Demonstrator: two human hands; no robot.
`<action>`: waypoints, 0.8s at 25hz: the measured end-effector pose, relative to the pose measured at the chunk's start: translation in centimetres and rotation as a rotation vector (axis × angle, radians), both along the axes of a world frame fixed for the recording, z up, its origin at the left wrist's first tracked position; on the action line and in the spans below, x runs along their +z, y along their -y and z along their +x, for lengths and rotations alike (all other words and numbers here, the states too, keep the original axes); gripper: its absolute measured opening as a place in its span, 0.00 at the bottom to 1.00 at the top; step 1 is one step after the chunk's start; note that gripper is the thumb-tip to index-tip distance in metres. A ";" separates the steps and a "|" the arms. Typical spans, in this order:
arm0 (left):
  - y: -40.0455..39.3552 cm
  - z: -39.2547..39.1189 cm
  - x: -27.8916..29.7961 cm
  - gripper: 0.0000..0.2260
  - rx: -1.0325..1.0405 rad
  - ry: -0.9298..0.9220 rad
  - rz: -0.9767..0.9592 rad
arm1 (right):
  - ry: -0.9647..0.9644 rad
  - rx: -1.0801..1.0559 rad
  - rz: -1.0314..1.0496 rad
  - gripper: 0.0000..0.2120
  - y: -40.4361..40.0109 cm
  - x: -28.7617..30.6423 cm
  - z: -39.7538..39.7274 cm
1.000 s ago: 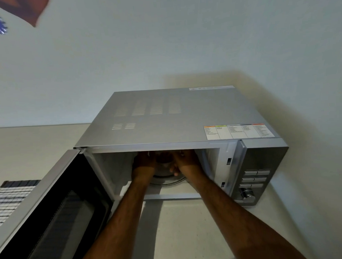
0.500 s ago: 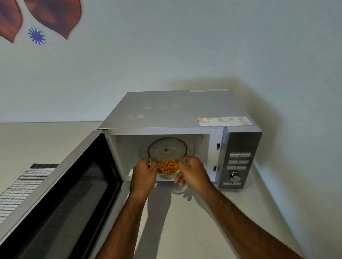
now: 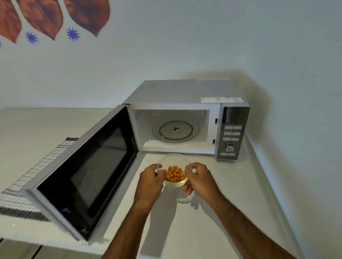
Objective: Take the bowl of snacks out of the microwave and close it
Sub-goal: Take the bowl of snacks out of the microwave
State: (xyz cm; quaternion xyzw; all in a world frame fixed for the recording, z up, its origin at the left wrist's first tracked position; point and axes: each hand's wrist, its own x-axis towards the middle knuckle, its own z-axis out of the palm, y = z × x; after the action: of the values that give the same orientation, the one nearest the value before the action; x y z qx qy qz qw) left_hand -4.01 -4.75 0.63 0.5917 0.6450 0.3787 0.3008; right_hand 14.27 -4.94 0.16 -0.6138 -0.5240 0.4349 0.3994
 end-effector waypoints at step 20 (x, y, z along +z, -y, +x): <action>16.8 -15.8 -0.6 0.16 -0.022 -0.020 -0.091 | 0.140 0.322 -0.143 0.04 13.9 -0.8 -12.8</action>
State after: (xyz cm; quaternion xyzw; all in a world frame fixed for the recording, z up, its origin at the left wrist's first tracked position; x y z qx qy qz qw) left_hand -19.85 -21.53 0.01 0.5883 0.6579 0.3398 0.3250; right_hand 1.49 -18.87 -0.68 -0.5777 -0.6097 0.4855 0.2428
